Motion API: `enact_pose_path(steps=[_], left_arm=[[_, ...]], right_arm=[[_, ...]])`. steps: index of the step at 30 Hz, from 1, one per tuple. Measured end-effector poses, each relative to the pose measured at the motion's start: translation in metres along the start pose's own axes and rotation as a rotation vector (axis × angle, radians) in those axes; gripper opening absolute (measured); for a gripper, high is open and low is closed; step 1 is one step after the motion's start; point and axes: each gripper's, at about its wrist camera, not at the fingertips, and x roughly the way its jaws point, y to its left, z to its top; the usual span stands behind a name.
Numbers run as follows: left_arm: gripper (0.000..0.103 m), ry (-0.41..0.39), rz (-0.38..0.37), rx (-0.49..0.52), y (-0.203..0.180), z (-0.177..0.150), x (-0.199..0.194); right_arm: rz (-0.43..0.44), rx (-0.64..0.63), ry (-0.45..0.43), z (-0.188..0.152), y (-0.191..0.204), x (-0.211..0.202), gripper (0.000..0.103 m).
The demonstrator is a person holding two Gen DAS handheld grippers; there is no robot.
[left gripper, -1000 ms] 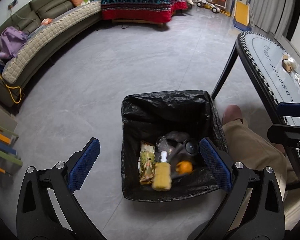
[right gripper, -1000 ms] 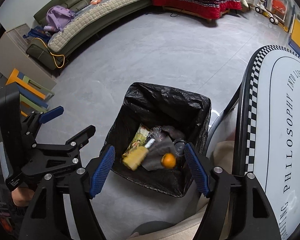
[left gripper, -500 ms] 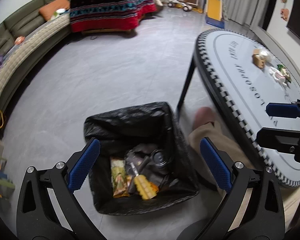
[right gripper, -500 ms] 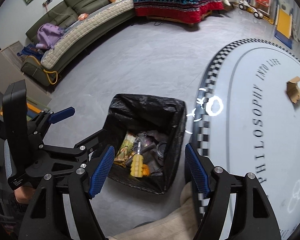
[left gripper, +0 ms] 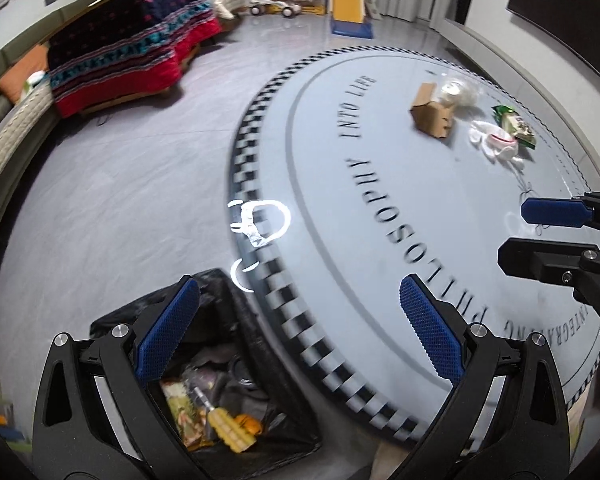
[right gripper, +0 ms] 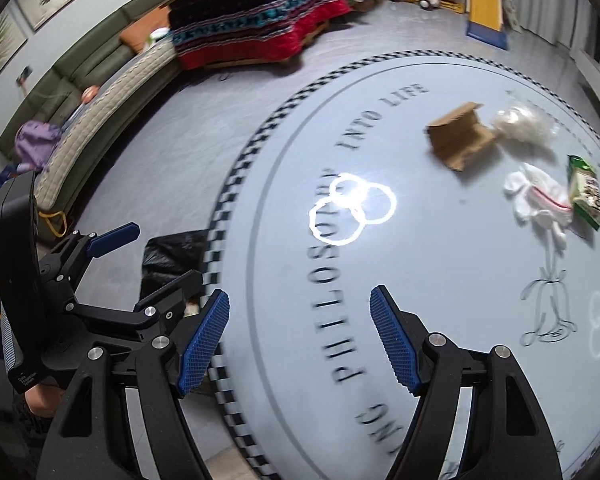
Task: Collect trash
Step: 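Grasp the cardboard piece with the left tool while the right tool grasps the white glove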
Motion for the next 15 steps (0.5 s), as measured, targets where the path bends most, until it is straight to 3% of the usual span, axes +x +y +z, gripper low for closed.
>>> enact_pose_path(steps=[9,15], left_arm=[[0.097,0.026,-0.069,0.126,-0.072,0.06,0.049],[0.097,0.052,-0.087,0.189,-0.105,0.095,0.08]], right_arm=[[-0.093,0.132,-0.02,0.033,-0.103,-0.006,0.074],[-0.132,0.192,0.02,0.06,-0.16,0.012,0.074]])
